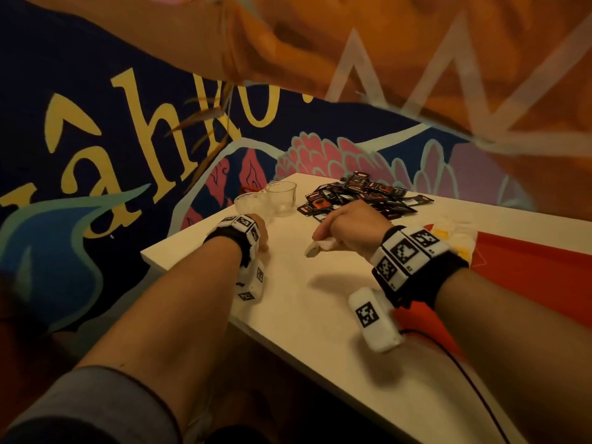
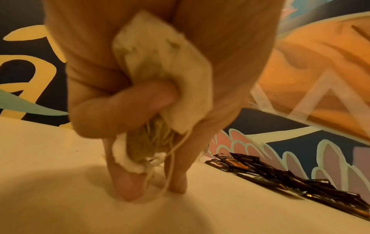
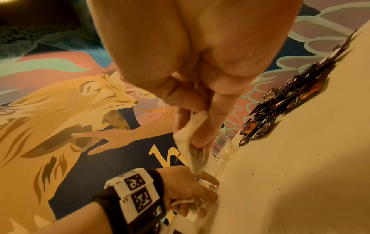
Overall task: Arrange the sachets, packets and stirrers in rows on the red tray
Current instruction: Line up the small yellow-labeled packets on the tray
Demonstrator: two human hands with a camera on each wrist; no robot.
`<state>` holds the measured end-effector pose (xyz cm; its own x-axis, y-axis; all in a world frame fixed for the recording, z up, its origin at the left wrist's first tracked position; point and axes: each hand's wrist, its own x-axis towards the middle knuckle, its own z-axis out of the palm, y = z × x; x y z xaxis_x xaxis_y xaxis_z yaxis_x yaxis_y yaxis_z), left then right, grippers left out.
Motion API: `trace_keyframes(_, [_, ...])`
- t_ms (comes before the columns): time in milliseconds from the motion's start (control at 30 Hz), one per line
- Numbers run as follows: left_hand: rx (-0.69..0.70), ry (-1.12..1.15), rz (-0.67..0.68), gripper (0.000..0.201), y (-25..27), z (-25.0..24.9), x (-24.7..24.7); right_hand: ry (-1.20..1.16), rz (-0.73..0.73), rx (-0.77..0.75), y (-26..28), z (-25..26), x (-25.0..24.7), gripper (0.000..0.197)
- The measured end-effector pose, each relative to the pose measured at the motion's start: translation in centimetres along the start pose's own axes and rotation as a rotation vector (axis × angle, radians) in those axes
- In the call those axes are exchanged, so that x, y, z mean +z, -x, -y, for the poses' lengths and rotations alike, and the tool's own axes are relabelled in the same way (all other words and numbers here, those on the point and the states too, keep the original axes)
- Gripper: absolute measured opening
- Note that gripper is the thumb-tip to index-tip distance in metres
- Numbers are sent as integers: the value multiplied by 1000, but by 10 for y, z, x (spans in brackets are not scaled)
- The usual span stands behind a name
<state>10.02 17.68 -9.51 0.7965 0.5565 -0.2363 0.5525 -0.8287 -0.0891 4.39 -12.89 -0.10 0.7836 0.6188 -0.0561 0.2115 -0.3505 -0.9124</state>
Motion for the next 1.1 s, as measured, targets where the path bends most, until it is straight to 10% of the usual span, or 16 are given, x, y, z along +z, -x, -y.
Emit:
trace_keyframes(433, [-36,169,-125,35,108,-25,-33,-11,56,-31,2,-19,-24,45])
trace_keyframes(700, [211,1272,108,11,142,-99,-67,-235,-104,-46,14,-32,-60,37])
trace_keyframes(1100, [512,1700,350,26,167,-202,-60,-256,-399,-114,42,-74,-134,6])
